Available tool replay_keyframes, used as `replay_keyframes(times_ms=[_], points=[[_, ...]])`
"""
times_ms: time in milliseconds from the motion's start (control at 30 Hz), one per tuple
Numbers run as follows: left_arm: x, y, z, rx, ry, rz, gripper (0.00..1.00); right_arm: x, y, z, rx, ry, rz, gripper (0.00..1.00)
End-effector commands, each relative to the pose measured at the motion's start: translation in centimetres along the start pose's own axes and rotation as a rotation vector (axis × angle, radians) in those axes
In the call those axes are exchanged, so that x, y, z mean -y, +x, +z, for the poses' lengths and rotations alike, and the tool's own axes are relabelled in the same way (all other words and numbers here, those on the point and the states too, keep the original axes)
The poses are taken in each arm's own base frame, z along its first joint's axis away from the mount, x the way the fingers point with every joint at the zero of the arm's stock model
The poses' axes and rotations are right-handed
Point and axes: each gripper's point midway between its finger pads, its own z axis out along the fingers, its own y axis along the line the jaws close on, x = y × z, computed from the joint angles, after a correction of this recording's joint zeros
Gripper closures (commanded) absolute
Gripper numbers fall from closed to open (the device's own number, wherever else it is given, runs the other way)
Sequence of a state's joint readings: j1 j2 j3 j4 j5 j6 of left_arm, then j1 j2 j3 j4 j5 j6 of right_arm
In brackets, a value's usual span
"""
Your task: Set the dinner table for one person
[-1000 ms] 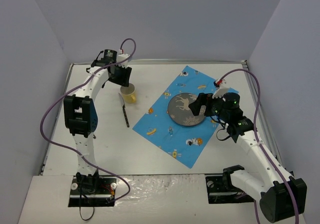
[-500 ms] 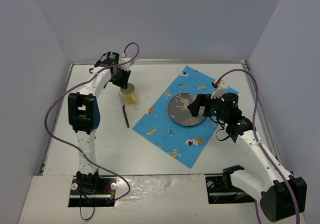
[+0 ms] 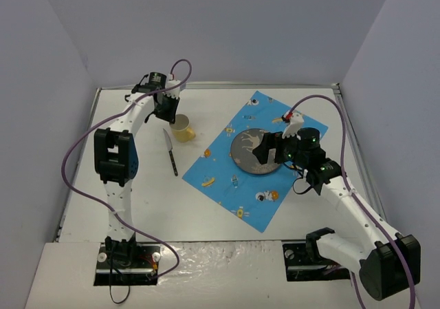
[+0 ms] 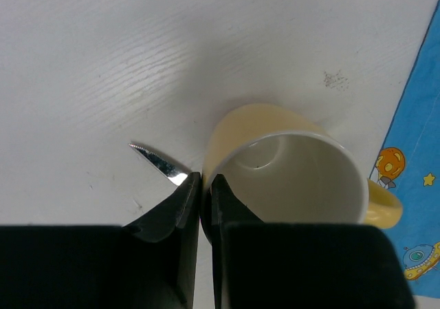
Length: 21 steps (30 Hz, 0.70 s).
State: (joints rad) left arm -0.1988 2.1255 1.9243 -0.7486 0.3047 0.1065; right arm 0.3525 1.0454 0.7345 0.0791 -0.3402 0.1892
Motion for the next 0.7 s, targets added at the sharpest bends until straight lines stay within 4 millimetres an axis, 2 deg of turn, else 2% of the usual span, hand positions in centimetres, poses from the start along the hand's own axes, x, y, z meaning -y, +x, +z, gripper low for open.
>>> replay_keyframes(times_ms=[0, 133, 200, 233, 267, 333, 400, 533, 667], points=[[3.7, -3.6, -9.5, 0.155, -0.071, -0.059, 1.0, -3.7, -4.8, 1.2, 0.098, -0.078, -0.203, 0.0], [6.0, -2.6, -12.1, 0.143, -0.093, -0.123, 1.0, -6.8, -5.8, 3.3, 0.081, -0.154, -0.333, 0.0], [7.3, -2.4, -13.2, 0.154, -0.08, -0.137, 1.0, -8.4, -5.3, 4.6, 0.056, -0.194, -0.378, 0.01], [7.3, -2.2, -13.2, 0.148, -0.08, -0.138, 1.0, -8.5, -6.0, 4.5, 0.073, -0.191, -0.393, 0.01], [8.1, -2.0, -13.8, 0.148, -0.074, -0.138, 1.0, -9.6, -6.4, 5.1, 0.08, -0.217, -0.431, 0.03], [9.3, -1.7, -14.5, 0.148, -0.076, -0.127, 1.0, -10.6, -6.2, 6.1, 0.067, -0.245, -0.45, 0.06], [10.6, -1.5, -14.9, 0.149, -0.065, -0.11, 1.0, -11.6, -7.0, 6.6, 0.083, -0.276, -0.469, 0.08], [11.8, -1.1, -15.5, 0.15, -0.058, -0.104, 1.0, -13.0, -7.0, 7.9, 0.077, -0.312, -0.49, 0.14], [12.5, -1.0, -15.9, 0.162, -0.07, -0.097, 1.0, -14.1, -6.7, 8.7, 0.062, -0.343, -0.49, 0.29]])
